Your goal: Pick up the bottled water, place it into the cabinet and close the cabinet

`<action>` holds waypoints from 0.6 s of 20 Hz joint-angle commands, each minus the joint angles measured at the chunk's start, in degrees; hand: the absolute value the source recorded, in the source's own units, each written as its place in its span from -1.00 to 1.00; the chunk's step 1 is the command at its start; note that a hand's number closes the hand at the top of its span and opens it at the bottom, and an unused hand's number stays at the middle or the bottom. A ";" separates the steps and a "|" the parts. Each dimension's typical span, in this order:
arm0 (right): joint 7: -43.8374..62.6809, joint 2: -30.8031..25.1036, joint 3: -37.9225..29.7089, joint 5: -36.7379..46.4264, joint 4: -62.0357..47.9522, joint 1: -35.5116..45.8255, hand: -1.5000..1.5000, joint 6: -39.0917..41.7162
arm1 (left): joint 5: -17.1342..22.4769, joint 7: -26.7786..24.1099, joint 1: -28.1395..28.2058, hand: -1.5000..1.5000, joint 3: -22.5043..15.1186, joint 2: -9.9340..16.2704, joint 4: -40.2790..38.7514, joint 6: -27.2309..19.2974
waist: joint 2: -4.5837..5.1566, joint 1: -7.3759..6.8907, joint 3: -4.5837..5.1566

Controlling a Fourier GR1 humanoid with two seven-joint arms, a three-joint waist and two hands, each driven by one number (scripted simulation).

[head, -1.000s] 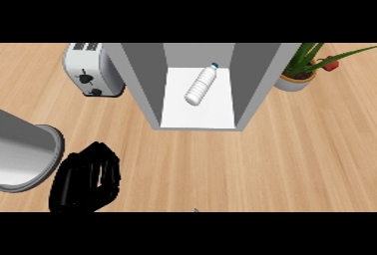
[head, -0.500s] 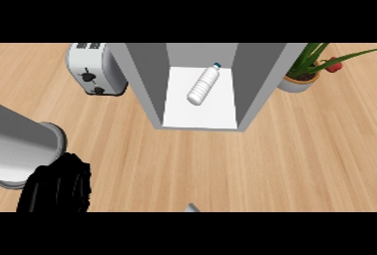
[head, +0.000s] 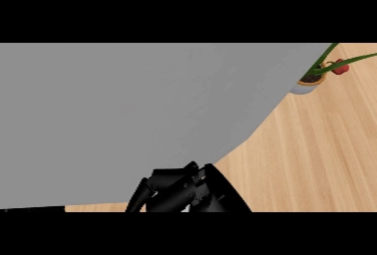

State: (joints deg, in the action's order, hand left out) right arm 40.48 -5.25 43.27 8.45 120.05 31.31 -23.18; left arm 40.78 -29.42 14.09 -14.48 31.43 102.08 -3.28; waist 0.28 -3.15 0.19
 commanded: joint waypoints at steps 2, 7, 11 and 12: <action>-3.44 5.05 -10.23 -9.48 -16.21 10.74 1.00 -3.26 | -1.08 -3.28 1.46 1.00 0.23 -0.71 -3.25 3.60 | 0.38 0.04 -0.07; -11.14 5.20 -21.51 -21.70 -27.61 13.14 1.00 8.72 | 1.36 -1.90 5.42 1.00 3.53 1.73 -0.31 5.68 | 0.27 0.67 -0.20; -19.95 4.39 -26.34 -23.46 -42.74 16.38 1.00 15.67 | 1.62 -3.15 4.02 1.00 5.30 1.55 -3.00 8.32 | 0.50 0.85 -0.15; -19.45 4.54 -28.93 -23.80 -45.00 19.33 1.00 15.84 | 2.49 -1.95 6.61 1.00 6.09 2.75 0.34 8.45 | 0.20 0.85 -0.18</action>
State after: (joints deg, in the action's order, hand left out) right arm 25.72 -0.28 21.45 -12.66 87.05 45.45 -11.89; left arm 42.53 -31.40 18.75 -9.81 33.44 101.30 3.40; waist 0.18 -2.42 0.08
